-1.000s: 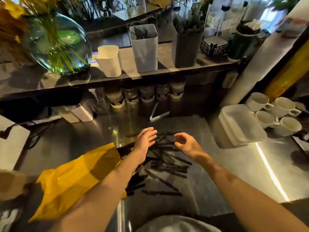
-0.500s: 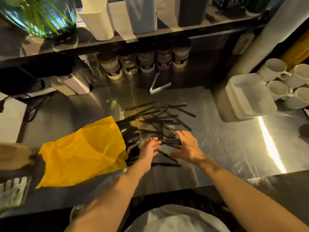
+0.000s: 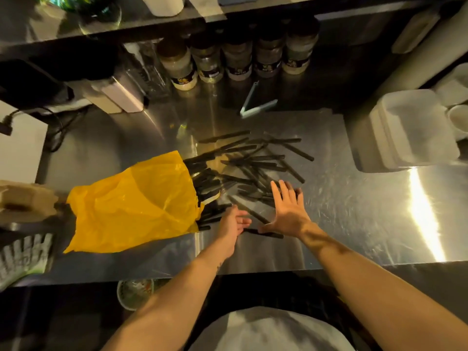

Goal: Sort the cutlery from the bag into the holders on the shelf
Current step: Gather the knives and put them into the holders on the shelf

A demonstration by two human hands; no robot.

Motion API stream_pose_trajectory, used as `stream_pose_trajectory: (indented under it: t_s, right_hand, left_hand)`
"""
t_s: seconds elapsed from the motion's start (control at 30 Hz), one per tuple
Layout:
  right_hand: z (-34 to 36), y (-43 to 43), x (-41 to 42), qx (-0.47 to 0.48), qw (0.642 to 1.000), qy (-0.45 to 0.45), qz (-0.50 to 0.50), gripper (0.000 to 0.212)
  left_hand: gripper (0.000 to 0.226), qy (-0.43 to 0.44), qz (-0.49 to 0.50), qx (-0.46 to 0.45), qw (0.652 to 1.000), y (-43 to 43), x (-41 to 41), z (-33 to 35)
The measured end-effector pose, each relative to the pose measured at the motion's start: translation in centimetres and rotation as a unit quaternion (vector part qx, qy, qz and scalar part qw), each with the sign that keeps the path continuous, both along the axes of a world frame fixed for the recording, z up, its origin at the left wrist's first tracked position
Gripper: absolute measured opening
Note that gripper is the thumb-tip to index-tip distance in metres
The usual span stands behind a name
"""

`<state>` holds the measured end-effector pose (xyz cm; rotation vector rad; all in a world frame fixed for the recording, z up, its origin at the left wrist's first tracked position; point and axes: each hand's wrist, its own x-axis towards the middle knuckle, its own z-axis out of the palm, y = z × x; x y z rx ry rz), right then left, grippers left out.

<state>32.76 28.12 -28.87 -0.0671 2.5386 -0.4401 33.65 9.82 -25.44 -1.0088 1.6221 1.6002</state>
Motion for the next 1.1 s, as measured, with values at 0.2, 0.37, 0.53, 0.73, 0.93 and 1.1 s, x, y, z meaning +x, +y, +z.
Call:
stream_pose_trajectory:
  t_s: [0.2,0.37,0.53,0.73,0.93,1.1]
  right_hand:
    - [-0.9,-2.1,1.7,0.042,0.996,0.066,0.041,0.151]
    - [-1.6,-2.8,1.9,0.037,0.992,0.102,0.059,0.137]
    - [-1.4,-2.8,1.6,0.011,0.993,0.116,0.032,0.110]
    - [-0.9,-4.2,1.0,0.013,0.998,0.068,-0.003,0.076]
    - [-1.3,-5.9,1.1,0.055,0.996,0.056,-0.047,0.044]
    - [-2.1,-6.6,1.4,0.096,0.992,0.065,-0.050,0.030]
  left_hand:
    - [0.047,0.019,0.015,0.035,0.999,0.5,-0.5,-0.9]
    - [0.047,0.044,0.030,0.029,0.998,0.3,-0.4,-1.1]
    - [0.049,0.040,0.034,0.016,0.998,-0.7,0.0,-1.0]
    - [0.047,0.035,0.036,-0.006,0.999,-1.8,0.6,-0.8]
    - [0.048,0.017,0.024,-0.002,1.000,-2.4,1.0,-0.6]
    - [0.050,0.012,0.013,0.000,1.000,-2.5,1.0,-0.8]
